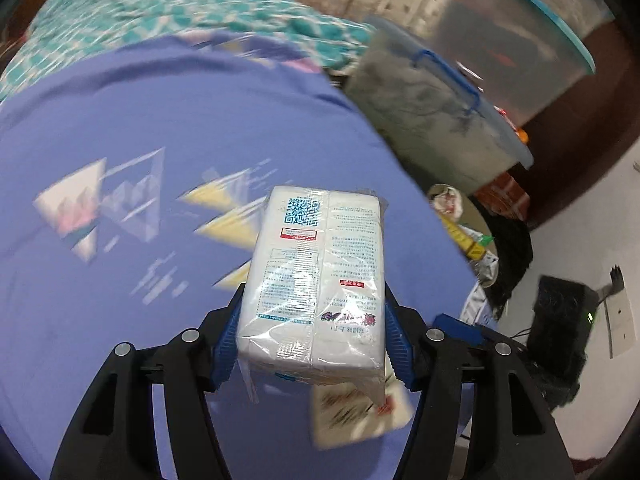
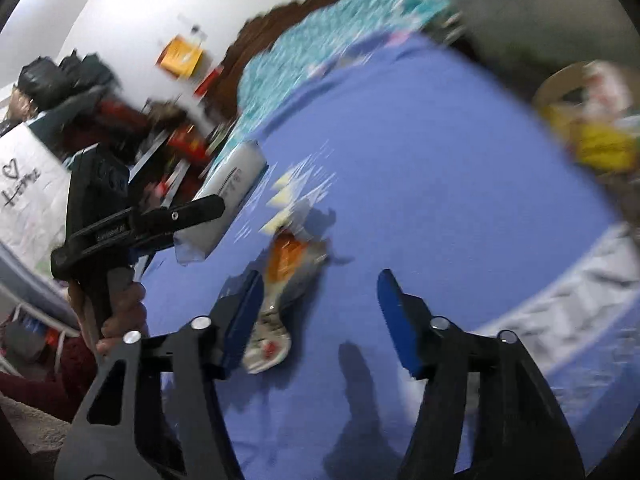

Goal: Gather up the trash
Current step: 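Grasp the chip bag and white tube with the right gripper while the left holds the pack, then carry pack, bag and tube to the beige bin and release them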

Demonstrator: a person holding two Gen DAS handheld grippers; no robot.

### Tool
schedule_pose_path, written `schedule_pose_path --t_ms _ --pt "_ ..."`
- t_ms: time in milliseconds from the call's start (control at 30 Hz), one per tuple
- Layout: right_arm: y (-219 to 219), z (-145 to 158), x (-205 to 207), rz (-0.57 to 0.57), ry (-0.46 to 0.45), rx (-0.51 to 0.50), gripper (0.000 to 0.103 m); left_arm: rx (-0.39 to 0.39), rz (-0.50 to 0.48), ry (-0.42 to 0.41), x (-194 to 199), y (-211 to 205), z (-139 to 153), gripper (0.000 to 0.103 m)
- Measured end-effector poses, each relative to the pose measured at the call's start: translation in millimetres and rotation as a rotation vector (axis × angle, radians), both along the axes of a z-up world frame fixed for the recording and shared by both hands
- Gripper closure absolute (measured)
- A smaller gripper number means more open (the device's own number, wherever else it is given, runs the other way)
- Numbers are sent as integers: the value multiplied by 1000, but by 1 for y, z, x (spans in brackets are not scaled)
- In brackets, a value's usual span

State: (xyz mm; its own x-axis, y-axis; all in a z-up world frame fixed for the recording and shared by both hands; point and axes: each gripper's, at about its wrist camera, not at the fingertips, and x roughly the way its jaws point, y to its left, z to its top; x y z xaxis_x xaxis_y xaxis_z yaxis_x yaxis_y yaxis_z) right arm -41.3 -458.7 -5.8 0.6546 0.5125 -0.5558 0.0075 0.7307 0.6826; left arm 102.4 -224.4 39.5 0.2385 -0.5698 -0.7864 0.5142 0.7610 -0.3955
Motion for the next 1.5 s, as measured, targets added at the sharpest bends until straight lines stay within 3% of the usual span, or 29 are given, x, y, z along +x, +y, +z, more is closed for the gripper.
schedule_pose_path --t_ms 67,167,233,267,367,400,433,567,700,867,967,1033,1067,1133,1233,1300,1500 --pt "20 -7 16 62 39 -8 54 7 6 17 -7 16 -8 45" --pt "43 -14 33 127 66 -3 80 39 -3 37 -12 18 -21 46" --pt "51 -15 36 129 74 -16 81 61 -1 70 -14 15 -36 46" --pt "52 -13 35 121 68 -31 81 69 -5 40 -17 10 -36 46" --pt "37 -5 22 60 38 -38 81 58 -84 48 -18 -14 -32 47" --pt "26 0 16 24 24 -41 89 48 -108 44 -17 -25 -28 47" --pt "15 5 15 -4 12 -45 94 42 -129 32 -17 -36 -24 47" --pt "-48 36 -15 -192 -46 -109 94 -3 -252 -48 -20 -104 2 47" --pt "-106 63 -52 -383 -71 -228 94 -30 -376 -76 -27 -188 15 47" --pt "-171 71 -74 -528 7 -359 94 -31 -487 -61 -36 -279 15 47" --pt "-200 52 -68 -522 74 -322 93 19 -502 -34 -36 -320 -2 46" --pt "-222 27 -58 -520 130 -217 93 62 -496 -23 -34 -336 -17 42" --pt "-230 13 -53 -519 163 -178 91 102 -492 -25 -33 -346 -26 33" --pt "-239 -7 -35 -539 236 -188 88 171 -481 -46 -31 -364 -37 25" --pt "-246 -24 -27 -575 289 -244 69 216 -509 -70 -30 -370 -42 20" --pt "-247 -19 -32 -607 274 -259 35 192 -515 -73 -31 -366 -37 17" --pt "-237 16 -66 -715 161 -336 34 80 -514 -80 -31 -341 0 16"
